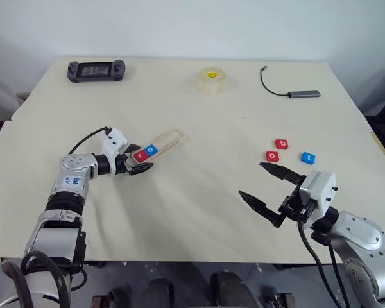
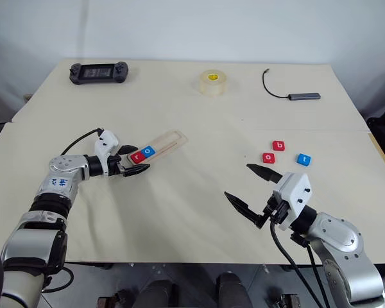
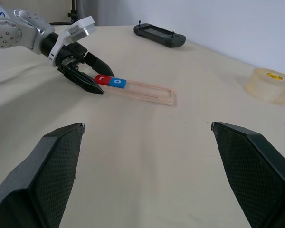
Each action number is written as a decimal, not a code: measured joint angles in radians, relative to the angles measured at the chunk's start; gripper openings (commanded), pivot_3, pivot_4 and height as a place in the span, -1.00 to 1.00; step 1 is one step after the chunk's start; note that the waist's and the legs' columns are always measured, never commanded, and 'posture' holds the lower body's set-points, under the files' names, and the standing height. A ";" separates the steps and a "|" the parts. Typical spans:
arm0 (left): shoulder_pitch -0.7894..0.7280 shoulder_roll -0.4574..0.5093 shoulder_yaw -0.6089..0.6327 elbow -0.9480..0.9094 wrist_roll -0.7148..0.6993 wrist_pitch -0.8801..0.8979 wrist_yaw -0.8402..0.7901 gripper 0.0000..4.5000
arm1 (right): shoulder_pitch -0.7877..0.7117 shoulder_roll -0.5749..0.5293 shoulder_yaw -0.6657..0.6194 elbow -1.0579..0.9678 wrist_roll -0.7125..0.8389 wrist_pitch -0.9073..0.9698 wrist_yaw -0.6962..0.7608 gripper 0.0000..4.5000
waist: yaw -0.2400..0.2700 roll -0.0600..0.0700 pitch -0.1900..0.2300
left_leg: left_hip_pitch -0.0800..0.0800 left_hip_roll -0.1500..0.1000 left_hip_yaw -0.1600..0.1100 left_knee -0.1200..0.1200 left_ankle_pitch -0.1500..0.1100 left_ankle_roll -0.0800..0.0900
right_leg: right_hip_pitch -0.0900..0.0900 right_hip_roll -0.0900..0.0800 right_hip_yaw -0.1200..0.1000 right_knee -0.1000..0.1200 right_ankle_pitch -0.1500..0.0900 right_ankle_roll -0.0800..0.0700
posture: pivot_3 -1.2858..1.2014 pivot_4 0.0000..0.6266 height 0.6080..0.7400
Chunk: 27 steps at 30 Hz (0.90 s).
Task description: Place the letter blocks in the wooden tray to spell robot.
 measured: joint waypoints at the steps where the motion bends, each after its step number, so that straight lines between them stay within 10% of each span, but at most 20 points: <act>1: 0.000 0.000 0.001 0.006 0.000 -0.004 -0.001 0.51 | 0.000 0.000 0.000 0.000 0.000 0.000 -0.001 1.00 | -0.001 0.000 0.000 | 0.000 0.000 0.000 0.000 0.000 0.000 | 0.000 0.000 0.000 0.000 0.000 0.000 | 0.03 -0.52 1.00; 15: 0.075 -0.049 0.002 -0.124 -0.017 -0.055 -0.101 0.51 | 0.002 -0.011 -0.018 0.001 0.007 0.005 0.009 1.00 | 0.012 0.000 0.000 | -0.001 0.000 -0.001 0.000 0.000 0.000 | 0.000 -0.001 0.001 -0.001 0.000 0.000 | 0.03 -0.52 1.00; 27: 0.154 -0.159 -0.228 -0.448 0.043 -0.045 -0.217 0.51 | 0.313 -0.030 -0.231 -0.062 0.019 0.000 0.034 1.00 | 0.026 0.000 0.000 | -0.001 0.000 -0.002 0.000 0.000 0.000 | 0.002 0.001 0.001 -0.002 0.000 0.000 | 0.03 -0.52 1.00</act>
